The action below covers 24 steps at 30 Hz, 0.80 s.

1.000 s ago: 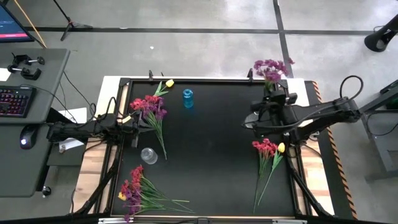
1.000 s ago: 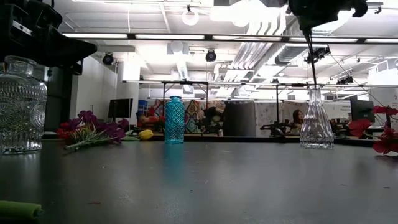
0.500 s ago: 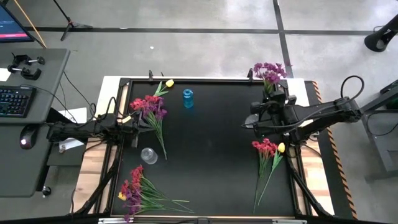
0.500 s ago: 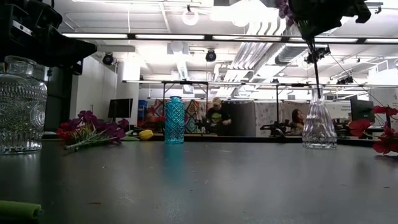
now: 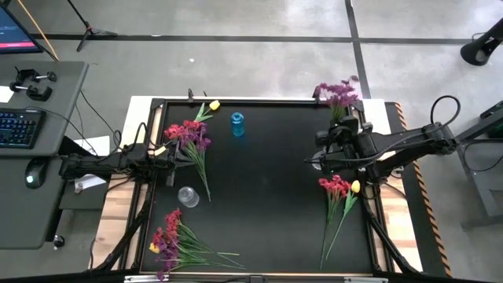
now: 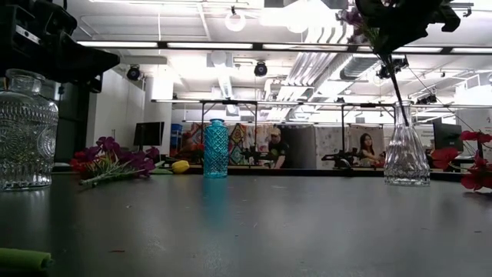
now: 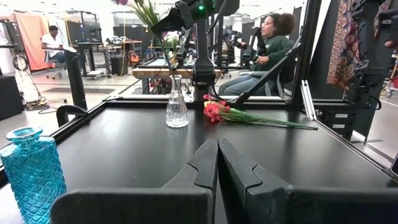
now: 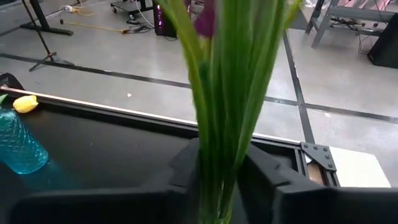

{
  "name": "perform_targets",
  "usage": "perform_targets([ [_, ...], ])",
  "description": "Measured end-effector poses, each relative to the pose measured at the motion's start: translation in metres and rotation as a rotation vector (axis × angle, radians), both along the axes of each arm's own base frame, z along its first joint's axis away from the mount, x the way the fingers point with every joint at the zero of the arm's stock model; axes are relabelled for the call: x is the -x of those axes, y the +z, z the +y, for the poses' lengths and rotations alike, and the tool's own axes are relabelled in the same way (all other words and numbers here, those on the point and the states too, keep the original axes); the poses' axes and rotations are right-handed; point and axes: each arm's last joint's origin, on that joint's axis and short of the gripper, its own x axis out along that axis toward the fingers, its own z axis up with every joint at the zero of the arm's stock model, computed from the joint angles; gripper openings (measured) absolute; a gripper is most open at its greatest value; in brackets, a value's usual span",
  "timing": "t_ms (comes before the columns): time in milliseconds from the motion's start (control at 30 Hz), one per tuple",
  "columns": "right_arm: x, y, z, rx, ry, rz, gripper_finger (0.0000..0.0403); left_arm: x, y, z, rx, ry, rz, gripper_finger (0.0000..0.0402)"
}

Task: Sort flowers into vase by color
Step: Put the right violet flowers into the right transparent vase

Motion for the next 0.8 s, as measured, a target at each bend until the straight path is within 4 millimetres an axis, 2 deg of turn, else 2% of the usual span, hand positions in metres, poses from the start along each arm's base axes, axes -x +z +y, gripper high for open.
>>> perform_targets([
  [200, -0.001, -0.001, 0.001, -0.025, 0.019, 0.031, 0.0173, 0.0, 0.0, 0.0, 0.0, 0.0, 0.0, 0.0],
  [367, -0.003, 0.006, 0.002, -0.101, 0.063, 0.082, 0.0217, 0.0, 0.0, 0.0, 0.0, 0.0, 0.0, 0.0],
  [533, -0.004, 0.018, 0.005, -0.22, 0.124, 0.113, 0.0236, 0.0, 0.0, 0.0, 0.0, 0.0, 0.0, 0.0],
  [800, -0.005, 0.03, 0.01, -0.442, 0.228, 0.15, 0.0238, 0.0, 0.0, 0.0, 0.0, 0.0, 0.0, 0.0],
])
